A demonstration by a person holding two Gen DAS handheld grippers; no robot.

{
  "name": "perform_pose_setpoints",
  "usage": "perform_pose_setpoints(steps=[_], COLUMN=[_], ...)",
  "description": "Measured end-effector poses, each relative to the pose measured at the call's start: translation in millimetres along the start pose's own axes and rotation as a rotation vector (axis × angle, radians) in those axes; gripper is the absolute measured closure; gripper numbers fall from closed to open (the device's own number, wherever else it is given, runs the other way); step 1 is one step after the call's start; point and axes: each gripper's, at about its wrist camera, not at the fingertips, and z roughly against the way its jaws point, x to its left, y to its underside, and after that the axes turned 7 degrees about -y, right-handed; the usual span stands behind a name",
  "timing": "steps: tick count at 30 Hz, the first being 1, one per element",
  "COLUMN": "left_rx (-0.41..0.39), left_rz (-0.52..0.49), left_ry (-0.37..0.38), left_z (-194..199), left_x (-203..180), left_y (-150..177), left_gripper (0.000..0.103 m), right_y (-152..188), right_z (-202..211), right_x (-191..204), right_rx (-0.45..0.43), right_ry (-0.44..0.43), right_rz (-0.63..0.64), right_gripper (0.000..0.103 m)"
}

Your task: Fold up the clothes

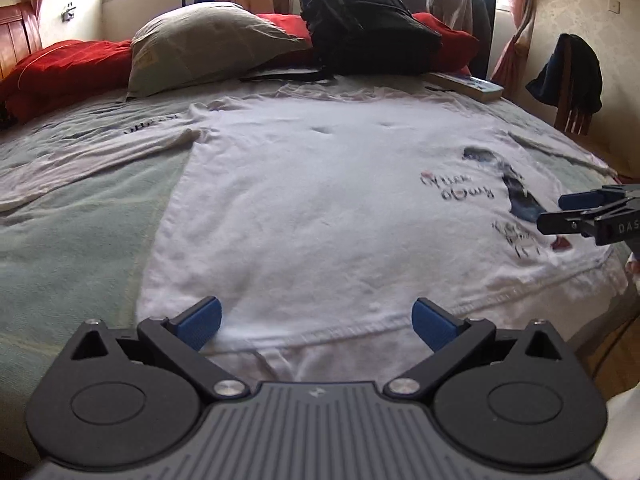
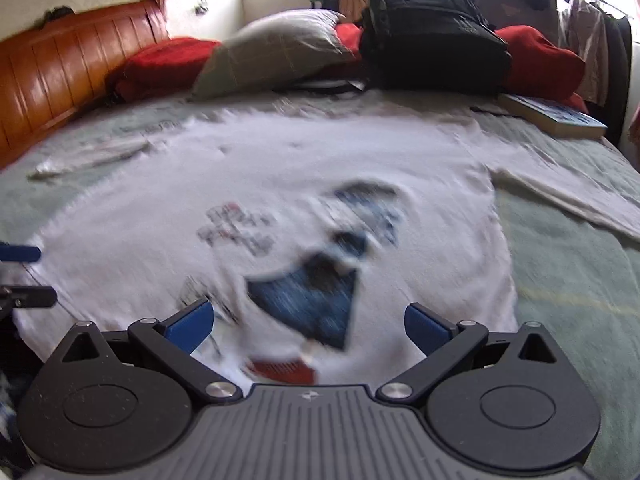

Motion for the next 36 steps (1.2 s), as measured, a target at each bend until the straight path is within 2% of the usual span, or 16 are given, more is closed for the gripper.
perform_pose_setpoints(steps=[5, 11, 18, 24, 28, 32, 33, 36], left_rx=[-0.038, -0.038, -0.046, -0.014, 0.016, 0.054, 0.048, 0.013], left_rz=[-0.005, 0.058, 0.232, 0.366, 0.361, 0.283, 0.271, 0.249], left_ry=[-0.051, -0.219, -0.336, -0.369, -0.377, -0.44, -0.437, -0.354], left_z=[-3, -38, -85, -115, -117, -113, -113, -121], left_x=[43, 137, 259, 321, 332, 314, 309, 295], left_y=[-44, -82, -96, -83, -62, -77, -84, -109], left_gripper=[0.002, 0.002, 0.002, 0.002, 0.005, 0.005, 0.005, 0.004], right_y=[-35, -72, -100, -103, -103, -103, -104, -105], right_z=[-13, -43, -84, -119, -130, -133, -134, -136], right_x=[21, 41, 47, 44, 39, 35, 35, 36], right_rx=[-0.036, -0.039, -0.022, 0.03, 0.053, 0.059, 0.059, 0.058], right_ry=[-0.101, -0.186, -0.225, -0.243, -0.236, -0.227, -0.228, -0.236], right_rz=[0.001, 0.025, 0.016, -0.048, -0.077, -0.082, -0.083, -0.081], right_gripper=[0.0, 0.0, 0.0, 0.0, 0.0, 0.0, 0.0, 0.0])
